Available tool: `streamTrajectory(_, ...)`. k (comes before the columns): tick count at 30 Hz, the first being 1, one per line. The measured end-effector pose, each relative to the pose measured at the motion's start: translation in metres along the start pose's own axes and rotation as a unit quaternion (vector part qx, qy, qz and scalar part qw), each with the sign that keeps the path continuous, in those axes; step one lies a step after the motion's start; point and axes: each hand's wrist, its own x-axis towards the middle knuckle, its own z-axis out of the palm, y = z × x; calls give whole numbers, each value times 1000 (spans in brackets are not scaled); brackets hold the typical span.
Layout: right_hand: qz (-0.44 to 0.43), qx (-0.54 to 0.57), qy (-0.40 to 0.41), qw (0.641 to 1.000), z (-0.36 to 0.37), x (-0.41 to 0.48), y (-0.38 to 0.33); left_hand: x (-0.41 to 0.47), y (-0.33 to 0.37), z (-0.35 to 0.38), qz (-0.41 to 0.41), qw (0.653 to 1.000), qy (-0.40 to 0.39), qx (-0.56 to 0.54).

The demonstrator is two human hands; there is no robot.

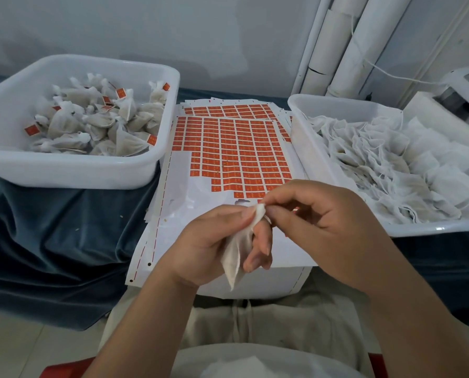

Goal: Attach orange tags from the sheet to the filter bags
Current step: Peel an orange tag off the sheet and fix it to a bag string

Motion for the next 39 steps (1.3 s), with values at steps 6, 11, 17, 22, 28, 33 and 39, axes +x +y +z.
streamTrajectory(6, 2, -52, 53, 997, 2, -4, -2, 0, 3, 1, -2, 995, 42, 87)
streamTrajectory(11, -42, -42, -10, 998, -6, -7, -11, -1, 7, 4, 3, 991, 53, 126)
streamTrajectory(17, 10, 32, 25, 999, 3, -5, -2, -5, 15, 1, 2, 974, 72, 214)
streamTrajectory(22, -47, -47, 128, 989, 25, -5, 7, -5, 17, 3, 8, 972, 100, 214)
streamTrajectory(28, -106, -209, 162, 959, 22, -4, 17, 0, 15, 12, 14, 941, 186, 282)
streamTrajectory(33, 29, -118, 101, 987, 6, -8, 11, 6, 13, 20, 52, 874, 282, 392)
streamTrajectory(39, 125, 39, 20, 991, -2, -9, 13, 16, -5, 41, 95, 839, 394, 363)
